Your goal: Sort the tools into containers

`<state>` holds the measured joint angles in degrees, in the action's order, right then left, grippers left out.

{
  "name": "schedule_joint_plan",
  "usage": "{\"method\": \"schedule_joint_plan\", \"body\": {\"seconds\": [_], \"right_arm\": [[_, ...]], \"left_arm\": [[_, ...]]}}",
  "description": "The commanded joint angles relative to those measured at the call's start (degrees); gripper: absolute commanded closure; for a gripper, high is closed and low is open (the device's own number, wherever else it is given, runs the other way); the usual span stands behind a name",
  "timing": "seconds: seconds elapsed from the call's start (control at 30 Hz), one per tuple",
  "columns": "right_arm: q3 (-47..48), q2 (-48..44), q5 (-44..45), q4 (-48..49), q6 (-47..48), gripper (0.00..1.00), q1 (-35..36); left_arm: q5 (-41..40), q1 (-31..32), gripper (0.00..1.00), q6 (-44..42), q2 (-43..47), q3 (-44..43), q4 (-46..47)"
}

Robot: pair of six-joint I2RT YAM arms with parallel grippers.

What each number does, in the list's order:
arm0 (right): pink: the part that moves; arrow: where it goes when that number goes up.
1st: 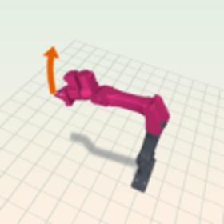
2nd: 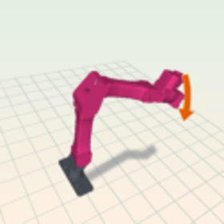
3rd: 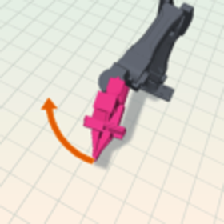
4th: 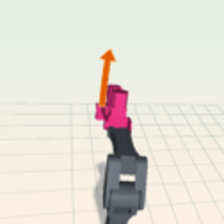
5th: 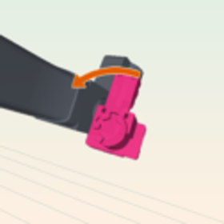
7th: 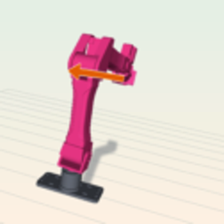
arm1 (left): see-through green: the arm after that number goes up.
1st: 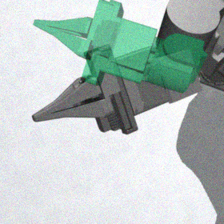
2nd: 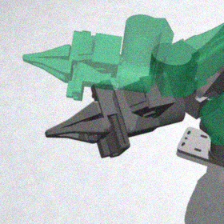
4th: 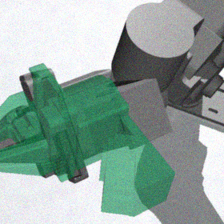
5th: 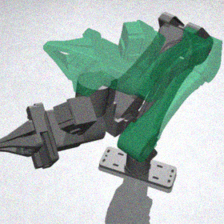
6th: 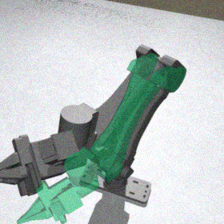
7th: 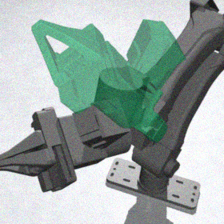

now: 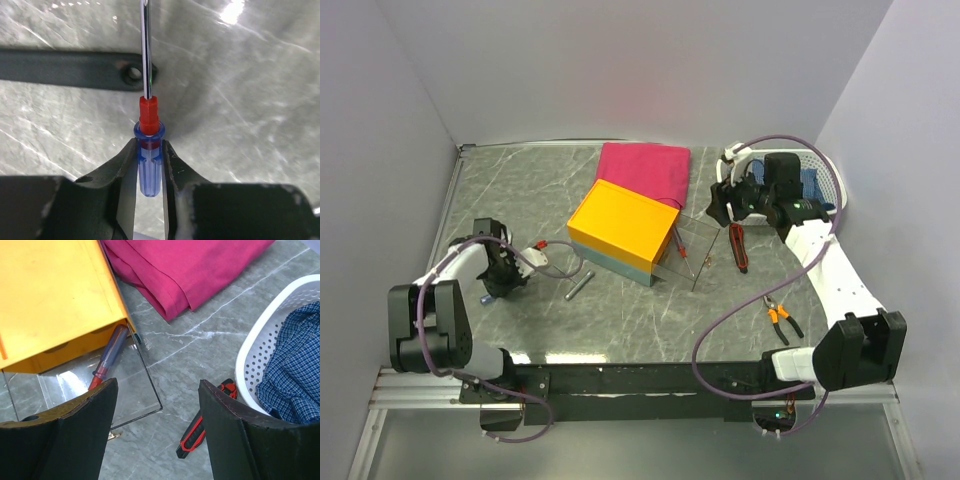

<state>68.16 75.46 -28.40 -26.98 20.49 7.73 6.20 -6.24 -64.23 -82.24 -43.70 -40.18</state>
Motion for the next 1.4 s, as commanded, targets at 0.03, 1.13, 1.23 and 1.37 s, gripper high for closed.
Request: {"method": "schedule_joint_plan", "body": {"seconds": [0.03, 1.13, 1.23, 1.37], "right_arm": [[0.2, -5.1, 0.4, 0.2, -1.0, 0.27, 0.2], [-12.8, -23.8, 9.2, -2.6, -14.8, 0.27, -11.5], [-12.8, -24.2, 9.7, -3.4, -13.4, 0.27, -11.9], [-13.8, -24.7, 8.9, -2.3, -13.8, 0.27, -12.2]], "left_arm": [[4.3, -0.2, 0.96, 1.2, 6.2, -5.9, -10.7], [16.0, 48.2, 0.99, 104.2, -12.7, -40.9, 41.4], [16.4, 48.9, 0.99, 104.9, -12.9, -38.7, 41.9], [14.5, 50.2, 0.99, 104.2, -13.2, -36.8, 40.8]]}}
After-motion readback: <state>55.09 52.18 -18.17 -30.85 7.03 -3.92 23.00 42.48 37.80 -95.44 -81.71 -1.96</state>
